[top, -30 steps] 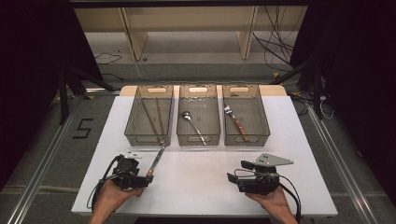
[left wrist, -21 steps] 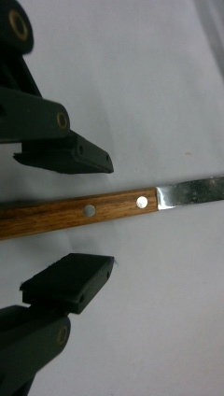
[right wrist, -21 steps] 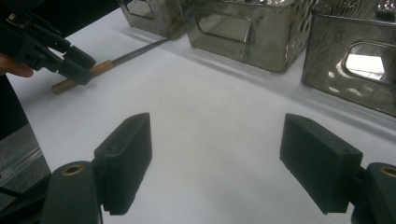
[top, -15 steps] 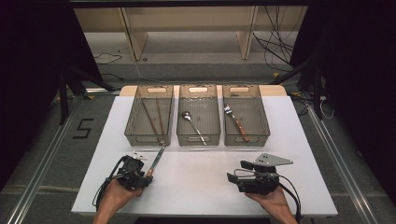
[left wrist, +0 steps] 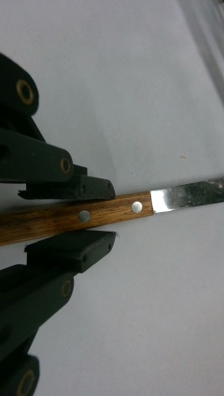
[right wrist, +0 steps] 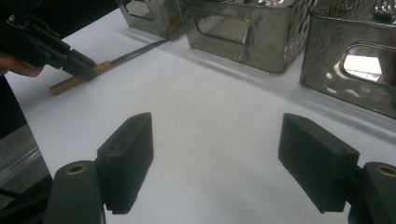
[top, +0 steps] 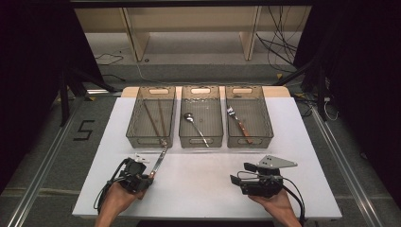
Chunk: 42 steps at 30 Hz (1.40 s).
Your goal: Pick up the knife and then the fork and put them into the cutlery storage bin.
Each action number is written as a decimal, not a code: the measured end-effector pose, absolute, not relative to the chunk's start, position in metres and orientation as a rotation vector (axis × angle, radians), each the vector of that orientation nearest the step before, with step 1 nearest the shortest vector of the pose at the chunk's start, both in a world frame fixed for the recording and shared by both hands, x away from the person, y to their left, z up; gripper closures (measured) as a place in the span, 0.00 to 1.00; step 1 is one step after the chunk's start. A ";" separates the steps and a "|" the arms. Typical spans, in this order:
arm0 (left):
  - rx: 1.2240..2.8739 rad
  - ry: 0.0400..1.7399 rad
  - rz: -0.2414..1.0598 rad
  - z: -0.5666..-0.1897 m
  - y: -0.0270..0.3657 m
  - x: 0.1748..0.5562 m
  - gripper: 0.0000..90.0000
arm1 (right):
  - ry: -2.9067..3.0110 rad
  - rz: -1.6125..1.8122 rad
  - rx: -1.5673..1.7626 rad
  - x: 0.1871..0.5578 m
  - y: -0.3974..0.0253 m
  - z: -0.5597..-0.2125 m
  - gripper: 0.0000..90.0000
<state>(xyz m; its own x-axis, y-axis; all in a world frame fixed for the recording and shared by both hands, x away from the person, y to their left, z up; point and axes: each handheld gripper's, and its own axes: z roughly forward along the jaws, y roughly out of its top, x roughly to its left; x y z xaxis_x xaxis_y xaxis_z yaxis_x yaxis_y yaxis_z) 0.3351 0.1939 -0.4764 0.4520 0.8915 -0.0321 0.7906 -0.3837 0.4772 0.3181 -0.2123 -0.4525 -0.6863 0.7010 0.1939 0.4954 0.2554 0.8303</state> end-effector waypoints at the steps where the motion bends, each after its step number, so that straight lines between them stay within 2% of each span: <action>1: 2.285 1.416 0.321 -0.476 0.195 0.335 0.81 | 2.309 1.402 1.121 0.318 -0.212 -0.452 0.30; 17: 2.311 1.377 0.265 -0.475 0.204 0.332 0.84 | 2.310 1.405 1.124 0.318 -0.213 -0.453 0.31; 32: 2.239 1.299 0.255 -0.459 0.207 0.328 0.84 | 2.305 1.414 1.122 0.318 -0.212 -0.452 0.31; 42: 2.196 1.212 0.222 -0.447 0.195 0.326 0.84 | 2.307 1.421 1.117 0.317 -0.211 -0.451 0.31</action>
